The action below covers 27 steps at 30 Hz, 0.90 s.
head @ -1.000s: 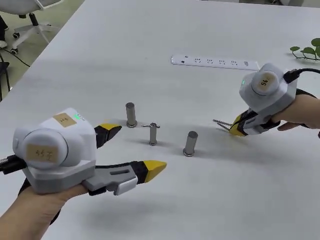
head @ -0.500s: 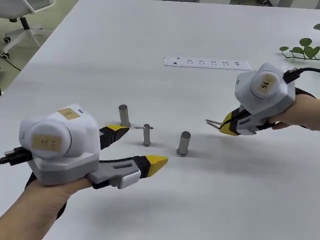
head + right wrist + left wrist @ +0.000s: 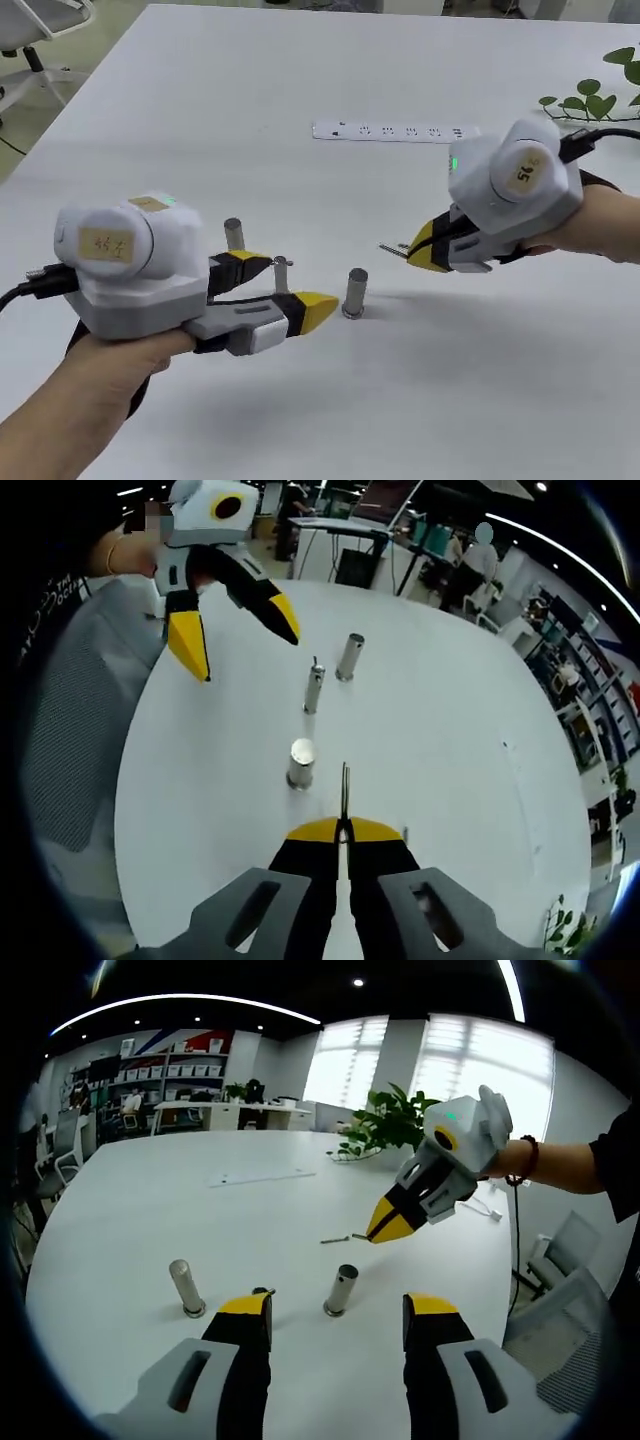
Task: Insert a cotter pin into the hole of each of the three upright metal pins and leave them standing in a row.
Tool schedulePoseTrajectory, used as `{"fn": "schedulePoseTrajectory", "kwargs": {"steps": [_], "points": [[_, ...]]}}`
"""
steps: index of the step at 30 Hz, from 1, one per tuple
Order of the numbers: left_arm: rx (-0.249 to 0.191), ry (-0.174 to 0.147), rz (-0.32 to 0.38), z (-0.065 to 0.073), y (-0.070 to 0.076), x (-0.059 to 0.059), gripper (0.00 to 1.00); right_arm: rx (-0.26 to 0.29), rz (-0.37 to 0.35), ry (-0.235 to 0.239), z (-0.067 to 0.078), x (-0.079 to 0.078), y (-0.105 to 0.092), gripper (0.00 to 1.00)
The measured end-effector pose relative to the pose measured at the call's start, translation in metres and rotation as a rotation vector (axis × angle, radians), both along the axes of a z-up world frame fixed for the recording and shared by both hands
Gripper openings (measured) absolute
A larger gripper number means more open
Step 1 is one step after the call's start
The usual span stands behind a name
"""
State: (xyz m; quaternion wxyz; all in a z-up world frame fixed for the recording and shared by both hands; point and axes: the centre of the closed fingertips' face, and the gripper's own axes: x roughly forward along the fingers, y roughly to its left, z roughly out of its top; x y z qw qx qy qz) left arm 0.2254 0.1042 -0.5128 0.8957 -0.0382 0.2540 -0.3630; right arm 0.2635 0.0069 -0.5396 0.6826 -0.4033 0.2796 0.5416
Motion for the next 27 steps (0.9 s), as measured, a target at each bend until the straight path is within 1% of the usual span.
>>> {"fn": "schedulePoseTrajectory", "kwargs": {"steps": [2, 5, 6, 9, 13, 17, 21, 27], "points": [[-0.005, 0.012, 0.0, 0.0, -0.001, 0.001, 0.48, 0.003, 0.019, -0.007, 0.003, -0.003, 0.004, 0.0], [-0.011, 0.046, 0.001, -0.001, -0.004, 0.003, 0.45, 0.008, 0.047, -0.016, 0.008, -0.008, 0.01, 0.0], [-0.015, 0.052, 0.0, -0.001, -0.005, 0.003, 0.44, 0.01, 0.057, -0.021, 0.009, -0.01, 0.012, 0.0], [-0.052, 0.072, 0.008, 0.002, -0.007, 0.005, 0.42, 0.014, 0.08, -0.03, 0.013, -0.014, 0.017, 0.0], [-0.074, 0.091, 0.014, 0.003, -0.01, 0.005, 0.38, 0.026, 0.098, -0.051, 0.017, -0.018, 0.025, 0.0], [-0.091, 0.103, 0.013, 0.003, -0.012, 0.005, 0.35, 0.048, 0.113, -0.064, 0.022, -0.023, 0.034, 0.0], [-0.109, 0.113, 0.008, 0.005, -0.015, 0.004, 0.31, 0.072, 0.128, -0.06, 0.024, -0.026, 0.041, 0.0], [-0.154, 0.126, -0.005, 0.01, -0.019, 0.003, 0.24, 0.078, 0.171, -0.063, 0.027, -0.035, 0.051, 0.0]]}}
